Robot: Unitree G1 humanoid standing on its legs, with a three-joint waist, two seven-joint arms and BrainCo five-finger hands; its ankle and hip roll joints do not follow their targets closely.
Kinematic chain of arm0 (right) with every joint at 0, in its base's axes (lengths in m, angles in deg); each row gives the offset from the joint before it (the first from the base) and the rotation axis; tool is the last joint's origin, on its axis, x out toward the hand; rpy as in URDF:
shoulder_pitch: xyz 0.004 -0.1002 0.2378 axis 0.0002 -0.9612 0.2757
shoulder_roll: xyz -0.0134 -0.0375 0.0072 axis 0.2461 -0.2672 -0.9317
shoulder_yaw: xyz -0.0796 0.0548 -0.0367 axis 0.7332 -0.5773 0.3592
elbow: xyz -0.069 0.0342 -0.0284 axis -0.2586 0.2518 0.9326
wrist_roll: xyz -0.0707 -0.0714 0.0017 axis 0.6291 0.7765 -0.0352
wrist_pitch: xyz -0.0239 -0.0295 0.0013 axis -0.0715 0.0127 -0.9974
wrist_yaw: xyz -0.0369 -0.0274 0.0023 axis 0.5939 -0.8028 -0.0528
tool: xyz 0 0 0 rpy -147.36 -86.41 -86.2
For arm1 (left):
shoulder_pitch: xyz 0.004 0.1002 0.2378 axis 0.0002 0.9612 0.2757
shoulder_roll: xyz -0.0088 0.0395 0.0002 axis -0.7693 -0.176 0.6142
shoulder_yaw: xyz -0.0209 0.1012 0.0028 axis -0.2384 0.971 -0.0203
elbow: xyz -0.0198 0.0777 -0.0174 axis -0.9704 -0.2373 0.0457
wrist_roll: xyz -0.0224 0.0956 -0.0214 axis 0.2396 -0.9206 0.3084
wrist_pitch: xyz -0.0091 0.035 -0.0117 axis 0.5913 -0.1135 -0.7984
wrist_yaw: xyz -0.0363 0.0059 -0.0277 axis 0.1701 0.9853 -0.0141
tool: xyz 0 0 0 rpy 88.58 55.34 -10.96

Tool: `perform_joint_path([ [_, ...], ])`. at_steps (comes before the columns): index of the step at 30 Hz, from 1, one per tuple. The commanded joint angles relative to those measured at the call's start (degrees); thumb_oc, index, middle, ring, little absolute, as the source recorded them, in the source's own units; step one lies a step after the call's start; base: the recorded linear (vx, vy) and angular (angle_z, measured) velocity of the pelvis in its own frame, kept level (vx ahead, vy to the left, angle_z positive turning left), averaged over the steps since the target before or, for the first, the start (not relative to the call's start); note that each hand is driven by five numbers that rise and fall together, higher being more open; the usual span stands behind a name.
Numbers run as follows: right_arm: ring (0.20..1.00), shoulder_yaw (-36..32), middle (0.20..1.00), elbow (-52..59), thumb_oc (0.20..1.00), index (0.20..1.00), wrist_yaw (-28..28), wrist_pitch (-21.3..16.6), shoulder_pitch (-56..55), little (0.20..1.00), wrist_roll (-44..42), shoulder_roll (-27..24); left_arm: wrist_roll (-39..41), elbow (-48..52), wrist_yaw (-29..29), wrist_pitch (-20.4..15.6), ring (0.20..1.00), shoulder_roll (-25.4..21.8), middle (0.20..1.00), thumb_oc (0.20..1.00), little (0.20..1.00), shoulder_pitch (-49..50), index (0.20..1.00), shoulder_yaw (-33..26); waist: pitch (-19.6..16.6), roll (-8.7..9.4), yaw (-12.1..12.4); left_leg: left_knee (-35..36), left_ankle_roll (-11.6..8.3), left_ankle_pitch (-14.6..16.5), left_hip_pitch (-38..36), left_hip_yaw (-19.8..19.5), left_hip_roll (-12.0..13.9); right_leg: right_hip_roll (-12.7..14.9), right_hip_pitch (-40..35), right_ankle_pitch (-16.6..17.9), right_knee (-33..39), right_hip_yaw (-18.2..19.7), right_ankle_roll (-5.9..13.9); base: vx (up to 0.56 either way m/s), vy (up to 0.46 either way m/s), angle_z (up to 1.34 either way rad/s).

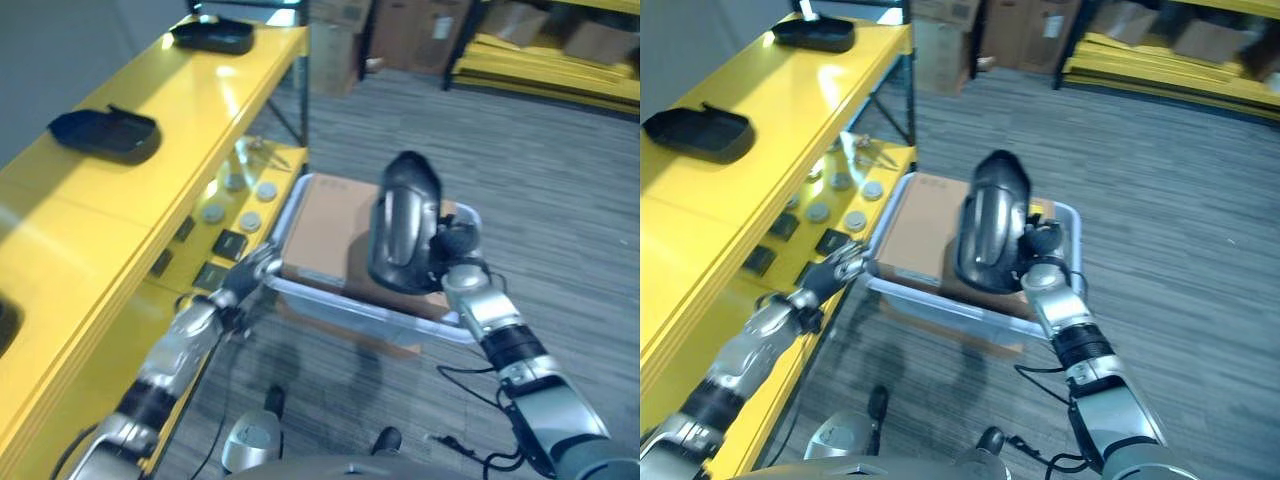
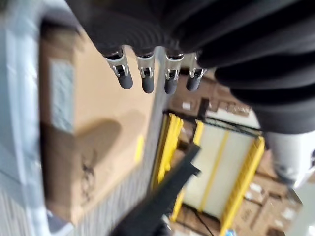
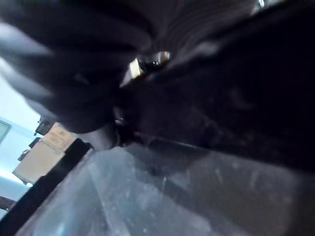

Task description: Move parts from the plastic box to the shelf.

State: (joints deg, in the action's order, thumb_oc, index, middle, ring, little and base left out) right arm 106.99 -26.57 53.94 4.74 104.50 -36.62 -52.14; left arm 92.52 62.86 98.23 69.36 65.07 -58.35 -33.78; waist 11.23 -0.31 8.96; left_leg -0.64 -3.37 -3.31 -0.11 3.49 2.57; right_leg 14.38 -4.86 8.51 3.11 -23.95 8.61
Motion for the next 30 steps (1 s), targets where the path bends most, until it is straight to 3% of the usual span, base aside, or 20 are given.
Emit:
perform_joint_path([
  [1, 0.200, 1.55, 0.200, -2.76, 0.200, 0.200, -0.58, -2.55, 5.24, 0.200, 1.70, -2.57, 4.02, -3.32, -1.89, 4.09, 1.000, 1.52, 1.000, 1.000, 1.000, -2.13, 1.000, 5.04, -4.07, -0.08, 2.03, 3.64, 1.20, -0.25, -1.06, 2.58, 1.66, 2.85, -0.73, -1.98, -2.85, 0.62, 5.07, 0.04, -0.053, -0.31],
  [2, 0.200, 2.73, 0.200, -3.85, 0.200, 0.200, -0.01, -2.43, 6.26, 0.200, 2.13, -1.18, 4.36, -4.60, -3.49, 7.88, 1.000, 2.92, 1.000, 1.000, 1.000, -4.45, 1.000, 6.46, -4.57, -0.12, 1.33, 3.75, 1.10, -0.30, -1.54, 2.95, 1.96, 2.67, -0.82, -1.95, -2.63, 1.12, 5.05, 0.04, -0.037, -0.26],
  [5, 0.200, 5.66, 0.200, -5.73, 0.200, 0.200, 1.28, -1.84, 8.76, 0.200, 2.05, 1.33, 3.46, -9.17, -5.05, 13.09, 1.000, 5.49, 1.000, 1.000, 1.000, -8.74, 1.000, 9.51, -5.55, -0.22, -0.16, 3.84, 0.87, -0.32, -2.36, 3.92, 2.53, 2.29, -1.09, -2.00, -2.11, 2.15, 4.96, 0.02, -0.023, -0.28],
  [9, 0.200, 8.48, 0.200, -7.42, 0.200, 0.200, 1.91, -1.38, 10.95, 0.200, 1.86, 3.91, 2.59, -15.36, -7.96, 16.36, 1.000, 7.36, 1.000, 1.000, 1.000, -13.25, 1.000, 11.75, -6.44, -0.43, -1.51, 3.62, 0.63, -0.19, -2.89, 4.86, 3.06, 2.08, -1.23, -1.99, -1.69, 3.10, 4.96, 0.02, -0.018, -0.25],
  [13, 0.200, 10.06, 0.200, -9.06, 0.200, 0.200, 2.36, -1.22, 12.14, 0.200, 2.13, 5.44, 0.01, -19.77, -10.58, 15.67, 1.000, 8.22, 1.000, 1.000, 1.000, -16.01, 1.000, 11.82, -7.10, -0.53, -2.11, 3.18, 0.25, 0.01, -3.00, 5.46, 3.42, 2.08, -1.35, -1.84, -1.23, 3.54, 5.02, 0.01, -0.010, -0.09],
  [16, 0.200, 10.73, 0.200, -9.29, 0.200, 0.200, 1.54, -0.93, 12.09, 0.200, 1.96, 5.10, -1.57, -20.94, -16.01, 13.64, 1.000, 6.81, 1.000, 1.000, 1.000, -17.50, 1.000, 9.64, -7.29, -0.53, -2.07, 2.73, -0.03, 0.14, -3.05, 5.58, 3.66, 2.27, -1.75, -1.82, -1.01, 3.26, 5.13, 0.00, 0.000, 0.00],
  [18, 0.200, 10.50, 0.200, -9.10, 0.200, 0.200, 1.07, -0.98, 11.77, 0.200, 1.79, 4.94, -3.91, -20.84, -15.93, 13.89, 1.000, 5.81, 1.000, 1.000, 1.000, -17.97, 1.000, 8.50, -7.39, -0.52, -2.08, 2.69, -0.07, 0.20, -3.14, 5.73, 3.69, 2.26, -1.93, -1.85, -0.86, 3.15, 5.14, 0.00, 0.000, 0.00],
  [23, 0.200, 8.88, 0.200, -8.36, 0.200, 0.200, 1.96, -1.84, 10.52, 0.200, 1.28, 2.87, -5.64, -20.60, -9.86, 11.16, 1.000, 1.45, 1.000, 1.000, 1.000, -19.04, 1.000, 6.71, -7.63, -0.62, -1.98, 2.58, -0.29, 0.25, -3.03, 5.32, 3.65, 2.16, -2.11, -2.06, -0.84, 2.96, 5.07, 0.01, 0.000, 0.00],
  [30, 0.200, 10.65, 0.200, -8.81, 0.200, 0.200, 3.43, -2.78, 12.04, 0.200, 1.47, 4.27, -0.19, -16.21, -6.44, 15.92, 1.000, 2.47, 1.000, 1.000, 1.000, -19.96, 1.000, 8.88, -7.49, -0.99, -1.58, 2.51, -0.34, 0.20, -3.10, 4.63, 3.52, 2.10, -2.44, -2.06, -0.83, 2.75, 4.90, 0.00, 0.000, 0.00],
])
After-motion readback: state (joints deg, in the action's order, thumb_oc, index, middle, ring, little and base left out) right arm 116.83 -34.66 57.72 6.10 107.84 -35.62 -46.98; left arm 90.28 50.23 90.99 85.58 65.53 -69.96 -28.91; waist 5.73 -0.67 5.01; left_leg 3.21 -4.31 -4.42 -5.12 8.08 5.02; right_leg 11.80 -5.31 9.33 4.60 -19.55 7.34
